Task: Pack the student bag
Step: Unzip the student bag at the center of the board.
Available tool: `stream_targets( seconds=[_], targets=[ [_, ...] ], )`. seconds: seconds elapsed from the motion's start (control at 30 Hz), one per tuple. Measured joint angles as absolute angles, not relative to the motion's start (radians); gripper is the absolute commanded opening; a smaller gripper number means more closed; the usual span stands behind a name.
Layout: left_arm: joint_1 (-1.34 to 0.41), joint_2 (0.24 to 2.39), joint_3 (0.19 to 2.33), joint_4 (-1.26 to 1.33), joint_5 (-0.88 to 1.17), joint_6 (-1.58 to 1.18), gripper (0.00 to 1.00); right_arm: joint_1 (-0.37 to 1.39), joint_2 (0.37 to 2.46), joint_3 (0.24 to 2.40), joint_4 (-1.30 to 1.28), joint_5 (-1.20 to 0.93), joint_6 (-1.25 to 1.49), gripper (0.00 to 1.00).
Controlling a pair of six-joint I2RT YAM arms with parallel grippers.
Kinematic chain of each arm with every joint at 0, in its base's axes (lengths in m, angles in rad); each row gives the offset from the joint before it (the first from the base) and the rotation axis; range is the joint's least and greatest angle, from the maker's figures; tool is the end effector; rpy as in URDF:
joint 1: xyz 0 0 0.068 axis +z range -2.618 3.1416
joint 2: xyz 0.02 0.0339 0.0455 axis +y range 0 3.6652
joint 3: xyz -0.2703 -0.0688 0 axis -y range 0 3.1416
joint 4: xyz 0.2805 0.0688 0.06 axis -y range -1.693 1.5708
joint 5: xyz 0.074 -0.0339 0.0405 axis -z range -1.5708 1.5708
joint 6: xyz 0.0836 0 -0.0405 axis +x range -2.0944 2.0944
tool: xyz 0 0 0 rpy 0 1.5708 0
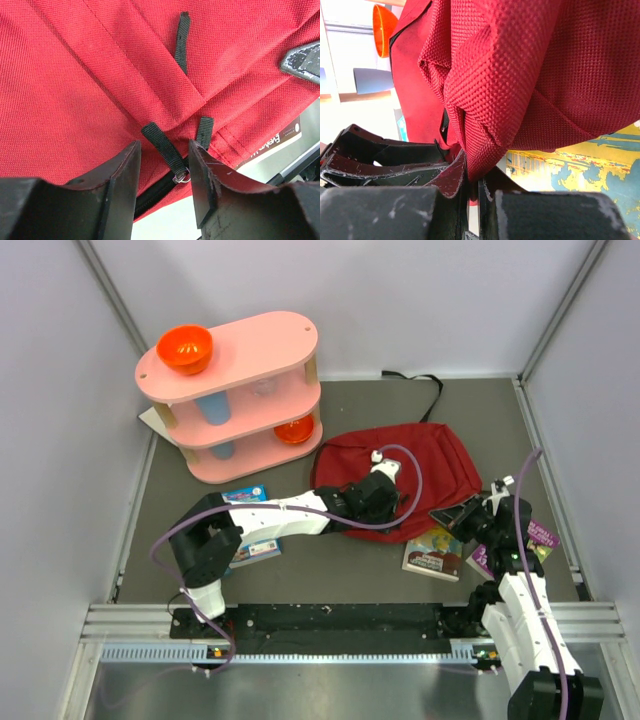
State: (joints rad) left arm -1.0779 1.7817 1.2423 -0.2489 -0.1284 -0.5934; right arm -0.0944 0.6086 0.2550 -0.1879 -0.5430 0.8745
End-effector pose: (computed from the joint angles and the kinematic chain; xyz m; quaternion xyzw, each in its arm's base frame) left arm 0.2265 -0.3990 0.1739 0.1976 0.9015 -0.2425 0.2992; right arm 0.2101 0.0235 0.1522 0.2737 0.8036 0.3962 0.3498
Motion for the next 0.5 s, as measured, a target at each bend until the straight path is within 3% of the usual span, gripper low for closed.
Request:
stream_targets(
  seconds=[0.07,0.17,0.2,0.37,0.5],
  targets=[
    [-1.078,1.785,1.242,-0.249,-0.128,-0.596,0.47,-0.094,0.608,0.255,-0.188,-0.543,0.875,0.0],
    [-1.078,1.785,1.243,-0.249,-0.125,-0.601,0.31,-0.094,0.606,0.255,-0.188,-0.543,0.875,0.0],
    [-1.078,1.786,1.244,-0.248,-0.124,-0.603,0.21,-0.094,0.605,0.255,-0.189,-0.543,0.875,0.0],
    [-1.078,1.79,1.251,-0.249,-0.116,-0.603,0.03,-0.094,0.604,0.255,-0.188,-0.543,0.875,0.0],
    [-1.079,1.792,1.252,-0.248,-0.113,-0.604,0.0,-0.094,0.604,0.255,-0.189,-0.543,0.875,0.0]
  ],
)
